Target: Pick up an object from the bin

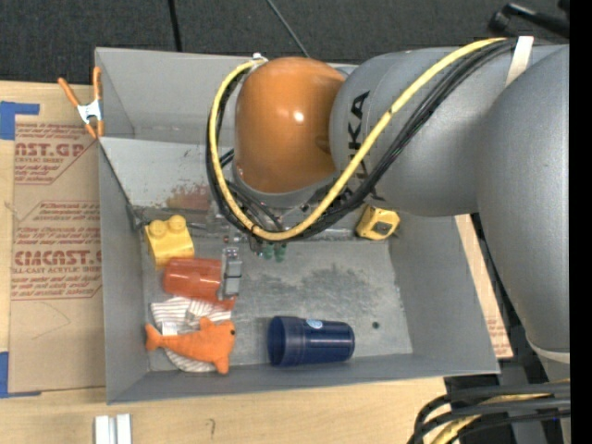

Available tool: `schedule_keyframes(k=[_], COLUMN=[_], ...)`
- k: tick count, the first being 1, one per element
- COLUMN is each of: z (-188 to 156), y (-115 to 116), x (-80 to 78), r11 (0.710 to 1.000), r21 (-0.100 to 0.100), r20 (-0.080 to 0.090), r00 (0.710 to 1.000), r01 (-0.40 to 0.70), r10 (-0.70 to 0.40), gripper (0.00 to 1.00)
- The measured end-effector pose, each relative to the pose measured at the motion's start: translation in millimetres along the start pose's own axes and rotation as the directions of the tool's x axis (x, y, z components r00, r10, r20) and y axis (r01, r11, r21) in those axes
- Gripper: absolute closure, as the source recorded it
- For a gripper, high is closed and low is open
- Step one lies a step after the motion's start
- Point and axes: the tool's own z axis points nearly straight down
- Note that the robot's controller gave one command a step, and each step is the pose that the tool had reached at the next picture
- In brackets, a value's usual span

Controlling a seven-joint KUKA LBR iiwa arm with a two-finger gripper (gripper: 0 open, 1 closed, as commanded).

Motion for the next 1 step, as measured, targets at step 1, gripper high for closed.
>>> schedule_keyframes(k=[1], z=[-5.0], y=[-1.0], x=[-1.6], r11=[1.000], r21=[-0.001], r20=[0.008], r00=[1.000], r01=[-0.002], r10=[0.002], gripper=[0.00])
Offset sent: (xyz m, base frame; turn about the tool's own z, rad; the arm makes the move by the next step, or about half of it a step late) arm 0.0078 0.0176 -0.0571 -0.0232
